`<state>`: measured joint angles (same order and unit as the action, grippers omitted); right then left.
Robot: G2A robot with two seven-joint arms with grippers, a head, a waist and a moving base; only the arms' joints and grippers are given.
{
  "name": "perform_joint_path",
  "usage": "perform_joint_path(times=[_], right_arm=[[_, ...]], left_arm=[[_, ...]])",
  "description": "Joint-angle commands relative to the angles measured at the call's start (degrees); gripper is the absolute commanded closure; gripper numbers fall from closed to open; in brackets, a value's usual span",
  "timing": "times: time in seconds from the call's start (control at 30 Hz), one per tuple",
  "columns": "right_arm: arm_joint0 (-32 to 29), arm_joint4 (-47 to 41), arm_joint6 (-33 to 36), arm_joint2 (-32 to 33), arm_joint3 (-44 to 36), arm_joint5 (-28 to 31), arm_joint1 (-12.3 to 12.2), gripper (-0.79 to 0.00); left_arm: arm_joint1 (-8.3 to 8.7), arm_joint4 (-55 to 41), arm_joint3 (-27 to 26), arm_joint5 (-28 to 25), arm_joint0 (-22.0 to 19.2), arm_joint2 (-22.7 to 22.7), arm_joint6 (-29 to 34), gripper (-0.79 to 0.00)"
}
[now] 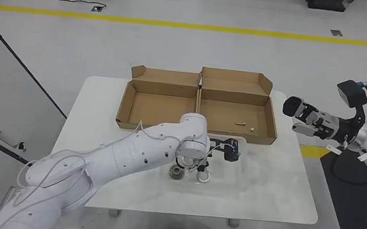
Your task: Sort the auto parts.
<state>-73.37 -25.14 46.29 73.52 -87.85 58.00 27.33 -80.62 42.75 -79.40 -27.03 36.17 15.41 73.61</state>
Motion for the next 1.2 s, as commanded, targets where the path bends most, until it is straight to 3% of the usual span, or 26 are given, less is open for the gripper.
perform_joint_path(times=[0.0, 0.6, 1.17], right_arm=[[0.0, 0.0, 0.0, 0.0, 0.0, 0.0, 0.0, -0.785], [0.0, 0.0, 0.0, 0.0, 0.0, 0.0, 0.0, -0.785], [0.0, 0.0, 0.0, 0.0, 0.0, 0.0, 0.0, -0.785]], left_arm=[[-0.21, 0.1, 0.4, -0.2, 0.1, -0.2, -0.1, -0.366], [-1.74, 0.4, 2.0, -0.9, 1.4, -1.1, -0.1, -0.317], [-2.24, 3.2, 2.7, -1.4, 2.8, -1.4, -0.9, -0.339]])
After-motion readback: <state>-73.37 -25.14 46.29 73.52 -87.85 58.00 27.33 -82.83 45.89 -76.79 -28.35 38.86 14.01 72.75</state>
